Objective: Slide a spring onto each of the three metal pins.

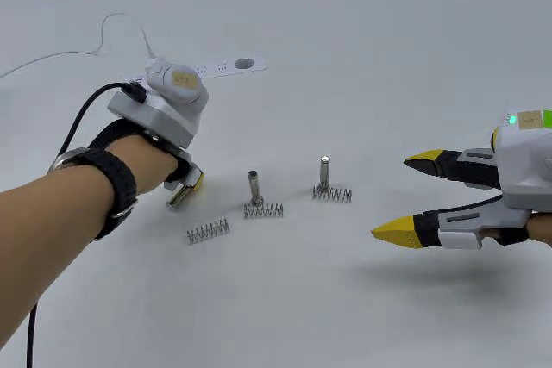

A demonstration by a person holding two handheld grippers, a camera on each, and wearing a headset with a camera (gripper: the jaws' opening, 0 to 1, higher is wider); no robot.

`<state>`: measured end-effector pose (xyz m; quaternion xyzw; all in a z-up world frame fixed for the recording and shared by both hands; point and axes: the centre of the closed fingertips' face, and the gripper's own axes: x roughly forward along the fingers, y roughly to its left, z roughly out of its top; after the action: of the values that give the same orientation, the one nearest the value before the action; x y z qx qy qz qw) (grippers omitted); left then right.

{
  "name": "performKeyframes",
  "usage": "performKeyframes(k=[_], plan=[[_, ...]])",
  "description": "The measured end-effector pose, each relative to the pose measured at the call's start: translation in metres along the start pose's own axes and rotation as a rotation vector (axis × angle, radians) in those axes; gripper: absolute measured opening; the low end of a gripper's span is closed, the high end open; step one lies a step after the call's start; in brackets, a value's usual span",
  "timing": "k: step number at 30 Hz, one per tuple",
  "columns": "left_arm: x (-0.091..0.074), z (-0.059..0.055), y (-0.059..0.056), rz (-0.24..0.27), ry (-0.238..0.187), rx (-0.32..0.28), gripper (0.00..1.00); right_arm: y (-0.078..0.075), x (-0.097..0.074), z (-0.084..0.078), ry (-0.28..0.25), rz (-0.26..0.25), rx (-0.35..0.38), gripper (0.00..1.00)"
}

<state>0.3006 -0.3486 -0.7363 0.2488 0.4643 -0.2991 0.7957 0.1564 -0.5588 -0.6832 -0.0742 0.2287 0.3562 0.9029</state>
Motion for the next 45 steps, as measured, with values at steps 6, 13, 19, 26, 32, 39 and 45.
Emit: performKeyframes(k=[6, 13, 19, 26, 32, 39, 45], plan=[[-0.003, -0.002, 0.004, -0.043, -0.063, -0.124, 0.06, 0.0, -0.002, 0.006, -0.006, -0.005, -0.011, 0.73], [-0.015, 0.003, 0.004, -0.049, -0.114, -0.125, 0.07, 0.001, 0.0, 0.006, 0.001, 0.0, -0.016, 0.73], [-0.025, 0.004, 0.004, -0.05, -0.139, -0.122, 0.07, 0.002, 0.0, 0.007, 0.001, 0.0, -0.022, 0.73], [-0.038, 0.001, -0.001, -0.056, -0.174, -0.13, 0.07, 0.005, 0.001, 0.008, 0.005, 0.006, -0.028, 0.73], [-0.046, -0.004, 0.0, -0.053, -0.193, -0.146, 0.07, 0.007, 0.001, 0.011, 0.005, 0.011, -0.037, 0.73], [-0.056, -0.009, 0.0, -0.056, -0.213, -0.163, 0.07, 0.009, 0.002, 0.013, 0.005, 0.017, -0.044, 0.73], [-0.063, -0.013, -0.003, -0.064, -0.231, -0.176, 0.07, 0.012, 0.003, 0.014, 0.008, 0.024, -0.051, 0.73]])
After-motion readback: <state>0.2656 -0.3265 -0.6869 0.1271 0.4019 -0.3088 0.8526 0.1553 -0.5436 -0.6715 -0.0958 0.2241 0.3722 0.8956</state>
